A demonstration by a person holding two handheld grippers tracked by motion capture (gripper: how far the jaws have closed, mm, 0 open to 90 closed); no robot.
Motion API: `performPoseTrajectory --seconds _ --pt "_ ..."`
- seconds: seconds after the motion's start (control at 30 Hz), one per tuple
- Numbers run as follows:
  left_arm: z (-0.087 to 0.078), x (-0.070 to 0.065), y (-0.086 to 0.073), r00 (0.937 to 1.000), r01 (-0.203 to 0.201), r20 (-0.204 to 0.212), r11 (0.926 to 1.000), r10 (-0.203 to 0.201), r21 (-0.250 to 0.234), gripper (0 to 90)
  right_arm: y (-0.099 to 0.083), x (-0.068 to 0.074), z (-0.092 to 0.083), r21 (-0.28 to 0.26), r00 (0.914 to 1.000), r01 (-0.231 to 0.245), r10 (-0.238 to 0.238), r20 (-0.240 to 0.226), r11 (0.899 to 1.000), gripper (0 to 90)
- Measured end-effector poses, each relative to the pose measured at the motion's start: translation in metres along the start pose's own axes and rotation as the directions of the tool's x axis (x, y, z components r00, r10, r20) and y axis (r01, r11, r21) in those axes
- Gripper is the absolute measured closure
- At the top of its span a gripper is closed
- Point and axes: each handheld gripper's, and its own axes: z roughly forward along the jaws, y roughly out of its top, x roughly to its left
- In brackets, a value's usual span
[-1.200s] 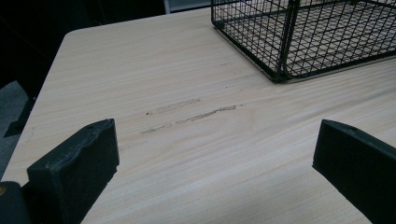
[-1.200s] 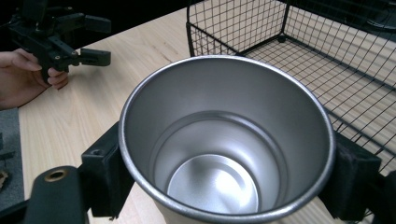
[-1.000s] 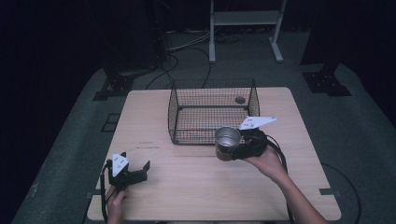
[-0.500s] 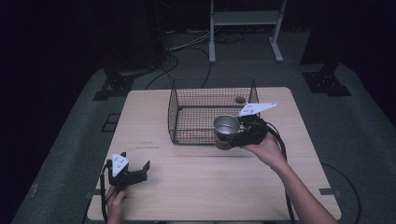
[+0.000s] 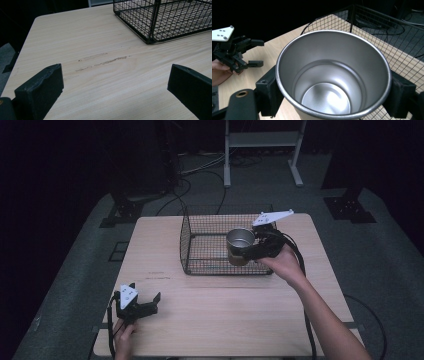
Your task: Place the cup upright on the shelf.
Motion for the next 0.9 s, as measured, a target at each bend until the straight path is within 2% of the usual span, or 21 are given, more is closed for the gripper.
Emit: performPoseTrajectory --seconds 0.53,0.9 --pt "0.0 0.0 0.0 1.0 -0.002 0.002 1.0 0.002 0.003 0.0 0.032 -0.01 0.015 0.042 0.9998 0.014 -0.015 0.016 0.999 17.8" --pt "-0.001 0.0 0.0 1.0 0.002 0.002 1.0 -0.002 0.002 0.0 0.051 -0.022 0.026 0.059 0.9998 -0.001 0.0 0.018 0.998 17.8"
